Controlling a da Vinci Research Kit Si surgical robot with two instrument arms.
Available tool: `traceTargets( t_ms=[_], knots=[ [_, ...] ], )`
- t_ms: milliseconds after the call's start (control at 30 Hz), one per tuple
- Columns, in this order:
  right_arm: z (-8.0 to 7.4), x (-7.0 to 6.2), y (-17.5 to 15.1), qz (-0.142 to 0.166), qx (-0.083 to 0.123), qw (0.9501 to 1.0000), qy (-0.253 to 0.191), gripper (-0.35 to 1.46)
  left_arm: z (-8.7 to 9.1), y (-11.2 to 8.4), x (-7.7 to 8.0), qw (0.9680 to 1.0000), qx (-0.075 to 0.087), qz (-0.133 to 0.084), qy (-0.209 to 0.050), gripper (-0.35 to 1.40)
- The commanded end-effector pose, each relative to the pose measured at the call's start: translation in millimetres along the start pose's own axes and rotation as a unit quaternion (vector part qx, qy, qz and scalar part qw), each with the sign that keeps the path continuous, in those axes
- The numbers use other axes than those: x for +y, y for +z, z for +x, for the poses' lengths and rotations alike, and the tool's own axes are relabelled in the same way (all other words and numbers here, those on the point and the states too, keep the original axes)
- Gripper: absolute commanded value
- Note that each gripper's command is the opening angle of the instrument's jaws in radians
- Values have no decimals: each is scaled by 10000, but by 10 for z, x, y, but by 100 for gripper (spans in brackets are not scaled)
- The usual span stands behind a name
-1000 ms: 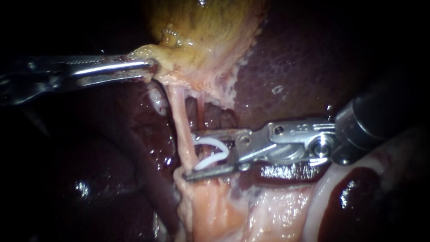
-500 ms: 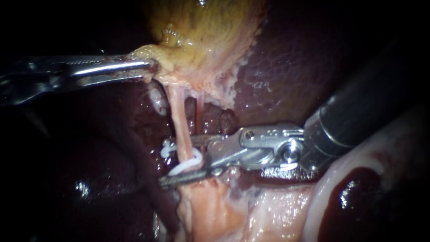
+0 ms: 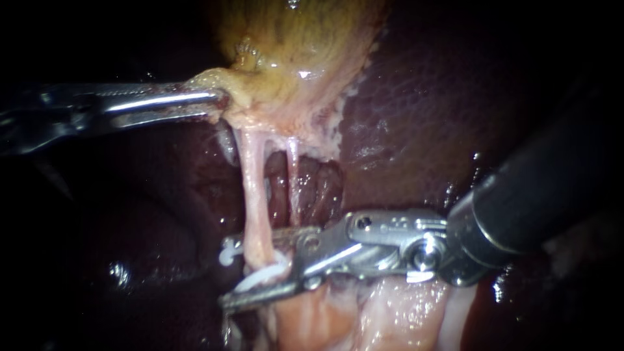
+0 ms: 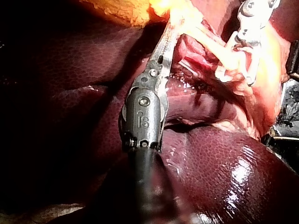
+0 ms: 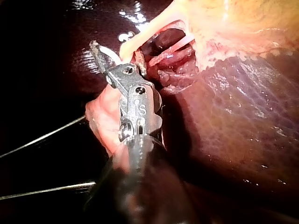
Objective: Clipping first clip left tube
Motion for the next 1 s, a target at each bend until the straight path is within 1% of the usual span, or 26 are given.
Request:
traceTargets(
  t_ms=[33, 167, 433, 767, 1000],
  knots=[
    [1, -2, 0, 30, 9, 10000, 20, 49, 0, 0, 0, 10000, 1, 4, -2, -35],
    [3, -5, 1, 46, 16, 9999, 134, 48, 0, 0, 0, 10000, 0, 6, -3, -35],
    [0, 0, -3, -18, 54, 9989, 460, 45, 0, 0, 0, 10000, 0, 7, -3, -35],
    [0, 4, -5, -30, 62, 9987, 496, 36, 0, 1, 0, 10000, 0, 11, -4, -35],
    [-2, 5, -7, -23, 66, 9984, 553, 27, 0, 1, 0, 10000, -1, 13, -4, -35]
  ],
)
